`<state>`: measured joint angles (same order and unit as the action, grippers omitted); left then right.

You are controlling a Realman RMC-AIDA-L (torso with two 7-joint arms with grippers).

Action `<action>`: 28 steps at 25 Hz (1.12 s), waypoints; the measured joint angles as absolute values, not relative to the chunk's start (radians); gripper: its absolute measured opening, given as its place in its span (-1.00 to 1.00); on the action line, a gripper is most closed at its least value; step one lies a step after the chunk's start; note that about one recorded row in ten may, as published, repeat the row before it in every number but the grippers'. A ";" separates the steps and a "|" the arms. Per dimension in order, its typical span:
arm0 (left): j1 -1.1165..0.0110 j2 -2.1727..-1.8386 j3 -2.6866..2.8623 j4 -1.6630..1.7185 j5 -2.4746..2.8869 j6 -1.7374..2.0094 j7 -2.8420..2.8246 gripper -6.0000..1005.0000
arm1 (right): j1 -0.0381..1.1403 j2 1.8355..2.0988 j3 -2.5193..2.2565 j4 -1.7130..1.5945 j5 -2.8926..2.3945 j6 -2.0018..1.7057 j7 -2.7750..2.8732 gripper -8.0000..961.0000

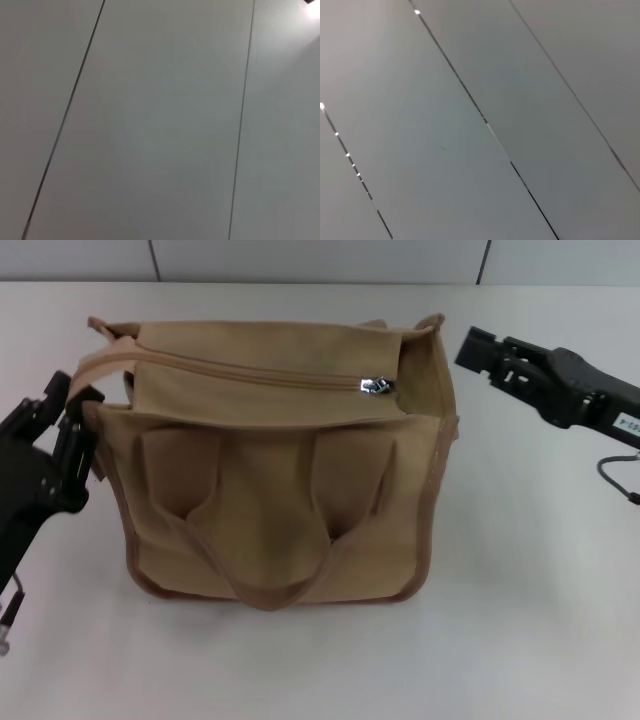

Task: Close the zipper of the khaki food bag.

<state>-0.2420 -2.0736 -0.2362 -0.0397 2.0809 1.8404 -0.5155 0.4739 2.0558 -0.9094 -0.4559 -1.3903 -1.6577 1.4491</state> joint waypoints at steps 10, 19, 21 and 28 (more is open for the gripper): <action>-0.143 -2.071 -0.240 -0.039 2.074 1.853 -0.513 -0.03 | 0.470 2.079 -0.902 -0.450 -1.386 -1.655 1.345 0.08; -0.091 -2.069 -0.233 0.012 2.077 1.867 -0.519 0.38 | 0.466 2.083 -0.900 -0.413 -1.381 -1.670 1.295 0.33; -0.079 -2.067 -0.221 0.034 2.082 1.891 -0.524 0.52 | 0.466 2.084 -0.900 -0.403 -1.377 -1.683 1.273 0.33; -0.058 -2.038 -0.091 0.147 2.083 2.011 -0.584 0.66 | 0.456 2.085 -0.905 -0.331 -1.336 -1.864 1.024 0.33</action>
<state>-0.0582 -2.0379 -0.0914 0.1466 2.0826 2.0107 -0.5837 0.4558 2.0851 -0.9048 -0.3307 -1.3356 -1.8640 1.0242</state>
